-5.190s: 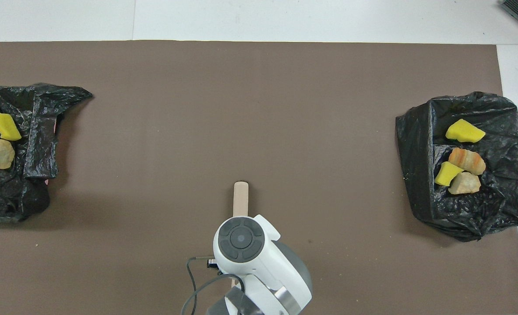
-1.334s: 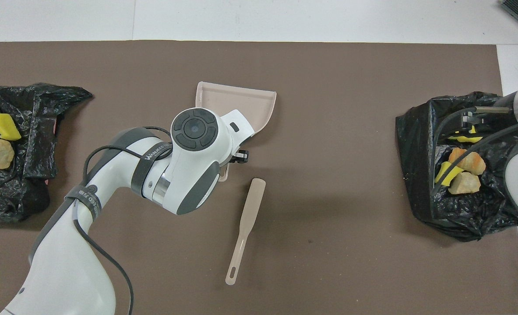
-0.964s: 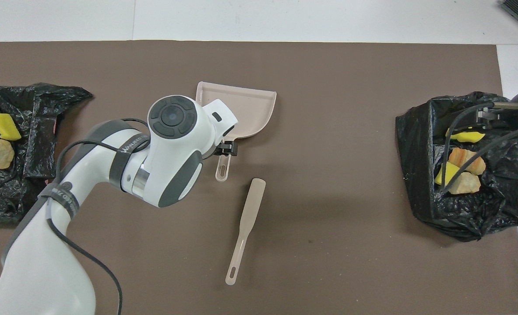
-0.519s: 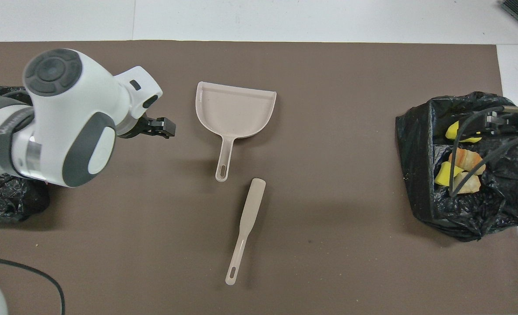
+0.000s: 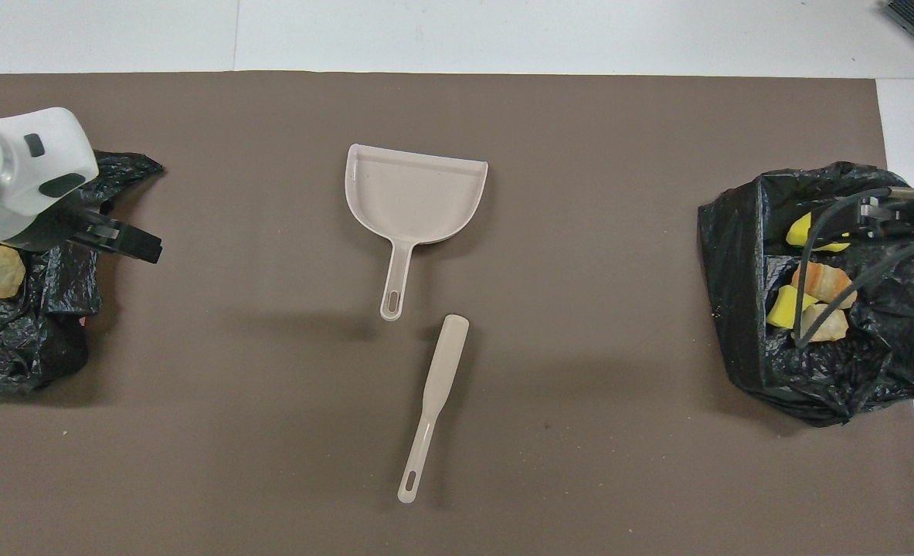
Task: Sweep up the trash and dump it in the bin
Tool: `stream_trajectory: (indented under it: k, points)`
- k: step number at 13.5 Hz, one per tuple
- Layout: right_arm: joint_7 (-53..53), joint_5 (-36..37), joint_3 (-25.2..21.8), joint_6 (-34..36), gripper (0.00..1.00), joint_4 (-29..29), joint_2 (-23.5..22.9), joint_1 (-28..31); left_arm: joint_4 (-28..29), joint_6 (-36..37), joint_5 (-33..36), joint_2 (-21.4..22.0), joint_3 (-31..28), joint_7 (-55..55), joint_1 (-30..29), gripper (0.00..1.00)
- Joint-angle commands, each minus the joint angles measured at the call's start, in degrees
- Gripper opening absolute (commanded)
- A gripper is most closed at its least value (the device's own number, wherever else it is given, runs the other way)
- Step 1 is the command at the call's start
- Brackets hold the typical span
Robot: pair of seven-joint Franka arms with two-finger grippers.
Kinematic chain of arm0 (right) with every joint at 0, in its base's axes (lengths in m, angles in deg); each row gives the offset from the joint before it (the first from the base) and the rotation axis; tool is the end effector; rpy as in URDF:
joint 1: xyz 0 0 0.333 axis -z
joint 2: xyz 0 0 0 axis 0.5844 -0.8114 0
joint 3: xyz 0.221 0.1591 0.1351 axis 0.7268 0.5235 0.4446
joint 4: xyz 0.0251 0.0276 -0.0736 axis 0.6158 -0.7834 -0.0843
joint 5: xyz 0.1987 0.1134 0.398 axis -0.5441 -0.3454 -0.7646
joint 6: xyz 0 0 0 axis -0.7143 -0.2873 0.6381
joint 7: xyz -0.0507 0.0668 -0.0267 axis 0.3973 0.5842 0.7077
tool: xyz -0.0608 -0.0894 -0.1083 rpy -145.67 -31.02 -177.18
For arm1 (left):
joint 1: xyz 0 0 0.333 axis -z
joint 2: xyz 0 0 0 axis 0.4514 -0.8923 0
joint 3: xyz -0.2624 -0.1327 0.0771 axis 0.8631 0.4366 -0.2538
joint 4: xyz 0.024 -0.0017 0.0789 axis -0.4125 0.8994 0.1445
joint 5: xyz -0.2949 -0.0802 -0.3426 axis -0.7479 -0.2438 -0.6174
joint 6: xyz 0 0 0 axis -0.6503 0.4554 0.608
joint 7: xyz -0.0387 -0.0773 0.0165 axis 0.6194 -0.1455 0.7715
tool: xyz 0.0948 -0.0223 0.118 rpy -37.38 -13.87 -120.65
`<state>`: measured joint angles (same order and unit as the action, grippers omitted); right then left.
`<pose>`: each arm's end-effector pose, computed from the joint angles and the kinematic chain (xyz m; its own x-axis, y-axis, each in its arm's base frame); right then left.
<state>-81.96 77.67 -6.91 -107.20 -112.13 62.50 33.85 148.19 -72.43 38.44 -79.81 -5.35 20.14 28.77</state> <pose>0.6305 -0.0041 0.5698 0.9866 -0.1608 0.0292 -0.1621 -0.9853 0.0530 0.6461 -0.0617 0.4834 0.9390 -0.3434 -0.0169 -0.3426 -0.9387 0.0376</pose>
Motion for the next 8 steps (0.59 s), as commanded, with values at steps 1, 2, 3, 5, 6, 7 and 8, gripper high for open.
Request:
stream_trajectory:
  k: [1, 2, 3, 5, 6, 7, 8]
  points:
    - [0.31, -0.35, -0.07, -0.03, 1.0, -0.44, 0.67, 0.25, 0.46, 2.53, -0.52, 3.1, 0.09, 1.92, -2.28, 1.0]
    - [0.31, -0.43, -0.07, -0.03, 1.0, -0.44, 0.67, 0.25, 0.46, 2.97, -0.43, 4.32, 0.09, 1.66, -2.55, 1.0]
    - [0.31, -0.43, -0.16, -0.03, 1.0, -0.44, 0.67, 0.25, 0.2, 2.89, -0.34, 4.86, -0.17, 0.53, -2.73, 1.0]
    - [0.31, -0.43, -0.07, -0.03, 1.0, -0.44, 0.67, 0.25, 0.11, 2.89, -0.34, 6.44, -0.44, -7.01, -2.64, 1.0]
    - [0.31, -0.35, -0.07, -0.03, 1.0, -0.44, 0.67, 0.25, 0.03, 3.06, -0.08, 6.53, -0.44, -7.13, -2.64, 1.0]
    - [0.31, -0.43, -0.07, -0.03, 1.0, -0.44, 0.67, 0.25, 0.02, 3.59, -0.08, 6.71, -0.44, -6.78, -2.64, 1.0]
    - [0.31, -0.43, -0.16, -0.03, 1.0, -0.44, 0.67, 0.25, -0.06, 4.29, -0.08, 6.97, -0.52, -6.52, -2.64, 1.0]
